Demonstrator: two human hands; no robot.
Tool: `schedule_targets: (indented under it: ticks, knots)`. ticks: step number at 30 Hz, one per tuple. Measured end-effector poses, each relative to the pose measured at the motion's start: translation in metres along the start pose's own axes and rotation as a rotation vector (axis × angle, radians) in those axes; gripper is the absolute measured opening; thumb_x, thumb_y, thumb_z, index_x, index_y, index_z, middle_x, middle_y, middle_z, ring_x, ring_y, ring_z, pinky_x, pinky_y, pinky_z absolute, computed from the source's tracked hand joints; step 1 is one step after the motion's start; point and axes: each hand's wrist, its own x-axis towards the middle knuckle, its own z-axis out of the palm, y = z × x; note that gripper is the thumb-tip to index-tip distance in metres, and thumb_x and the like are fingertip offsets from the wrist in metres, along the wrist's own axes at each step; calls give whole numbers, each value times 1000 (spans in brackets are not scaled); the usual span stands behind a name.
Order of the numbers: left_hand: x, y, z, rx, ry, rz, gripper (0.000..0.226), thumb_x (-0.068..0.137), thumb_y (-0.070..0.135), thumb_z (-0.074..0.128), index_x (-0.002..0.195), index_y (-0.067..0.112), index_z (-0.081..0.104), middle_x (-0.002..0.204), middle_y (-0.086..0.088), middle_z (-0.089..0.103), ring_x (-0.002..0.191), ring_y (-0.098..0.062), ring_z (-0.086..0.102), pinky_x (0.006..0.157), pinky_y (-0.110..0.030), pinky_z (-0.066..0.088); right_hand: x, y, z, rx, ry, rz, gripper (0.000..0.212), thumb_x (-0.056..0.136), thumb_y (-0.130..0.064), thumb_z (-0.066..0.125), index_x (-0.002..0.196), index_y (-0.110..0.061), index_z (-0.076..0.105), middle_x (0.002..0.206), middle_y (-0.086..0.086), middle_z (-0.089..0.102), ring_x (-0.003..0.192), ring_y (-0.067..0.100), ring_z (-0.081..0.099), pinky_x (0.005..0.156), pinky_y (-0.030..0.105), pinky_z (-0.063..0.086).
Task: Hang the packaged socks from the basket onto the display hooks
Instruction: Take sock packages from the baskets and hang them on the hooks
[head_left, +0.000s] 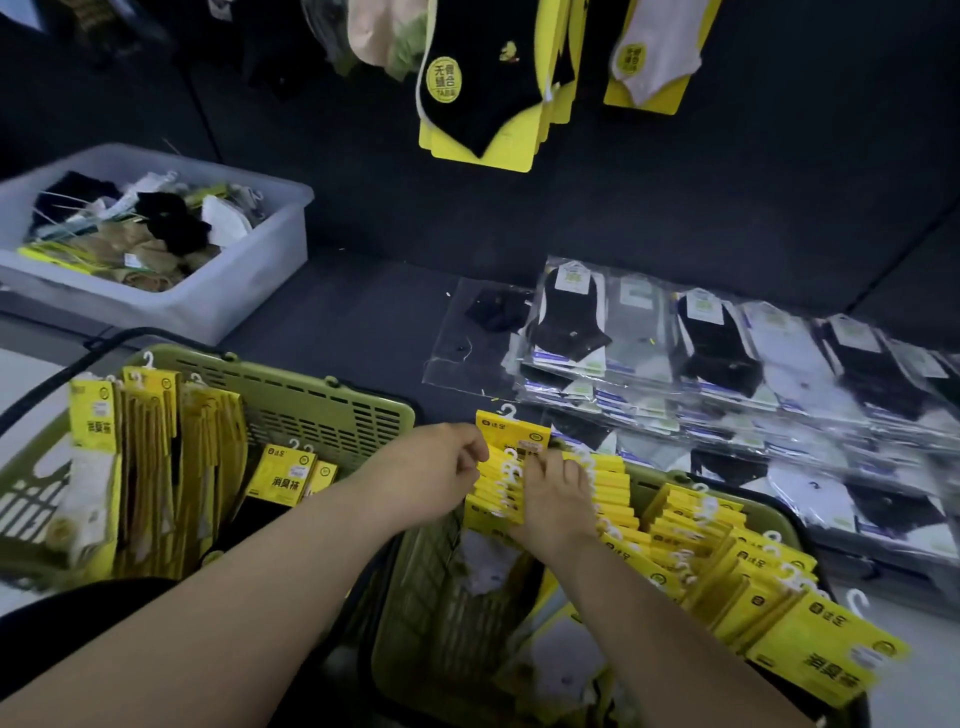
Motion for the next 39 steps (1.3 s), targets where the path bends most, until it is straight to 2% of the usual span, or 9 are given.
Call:
schedule_targets:
  ticks: [7, 11, 14, 19, 24, 27, 31, 35, 39]
  knots:
    - [-7, -11, -5, 99, -205, -95, 60, 85, 22, 67, 136, 24, 36, 133, 2, 52, 109, -14, 53, 86, -24, 43, -23, 23, -18, 284, -156, -101, 86, 66, -43, 75, 138, -24, 33, 129, 3, 52, 123, 22, 43, 114, 33, 20]
    - [-14, -31, -4, 10, -263, -220, 104, 76, 28, 78, 151, 22, 7, 155, -4, 27, 138, -22, 34, 109, -32, 35, -34, 33, -69, 732, -216, -146, 71, 64, -28, 80, 118, -49, 39, 111, -11, 58, 82, 4, 58, 65, 23, 47]
    - [-21, -39, -5, -101, -296, -228, 123, 65, 38, 85, 150, 27, -3, 158, -3, 18, 143, -23, 24, 113, -36, 30, -34, 29, -108, 920, -227, -209, 66, 62, -27, 85, 108, -51, 45, 99, -9, 61, 85, 9, 62, 74, 26, 50]
    - [-27, -42, 4, -578, -171, -114, 94, 63, 17, 88, 131, 41, 28, 114, 20, 61, 101, 12, 58, 76, -8, 47, -30, 2, -131, 1050, -192, -341, 62, 60, -27, 87, 106, -49, 51, 95, -28, 62, 85, -9, 59, 72, 6, 44]
    - [-23, -50, -1, -894, 72, -262, 63, 64, 22, 86, 115, 32, 52, 101, 10, 72, 90, -9, 70, 70, -27, 56, -10, -9, -97, 1695, -129, -48, 28, 86, -37, 63, 113, -31, 60, 111, -17, 68, 113, 4, 59, 90, 22, 46]
    - [-21, -55, -7, -1022, 222, -335, 53, 65, 24, 84, 110, 27, 56, 92, 9, 74, 78, -11, 73, 62, -27, 57, -7, -7, -55, 1282, -81, 126, 32, 90, -17, 61, 119, -25, 51, 123, -2, 58, 126, 25, 50, 91, 25, 43]
    - [-20, -60, -21, -1118, 381, -354, 49, 68, 21, 82, 110, 27, 56, 96, 8, 73, 73, -7, 72, 52, -19, 52, -16, -12, 6, 604, -520, -55, 97, 76, -15, 74, 151, -18, 13, 154, 7, 25, 138, 21, 32, 108, 24, 32]
    - [-22, -62, -30, -1134, 429, -348, 57, 71, 22, 79, 120, 25, 51, 103, 7, 71, 77, -9, 72, 52, -20, 51, -31, -20, 51, 122, -589, -195, 96, 83, -38, 67, 152, -14, 5, 155, 11, 22, 140, 27, 28, 113, 37, 28]
    - [-20, -62, -30, -1137, 421, -354, 56, 73, 20, 79, 121, 28, 50, 103, 9, 70, 82, -8, 70, 57, -22, 50, -52, -20, 73, 35, -738, -285, 93, 78, -36, 74, 150, -17, 19, 151, 12, 31, 137, 29, 33, 113, 38, 25]
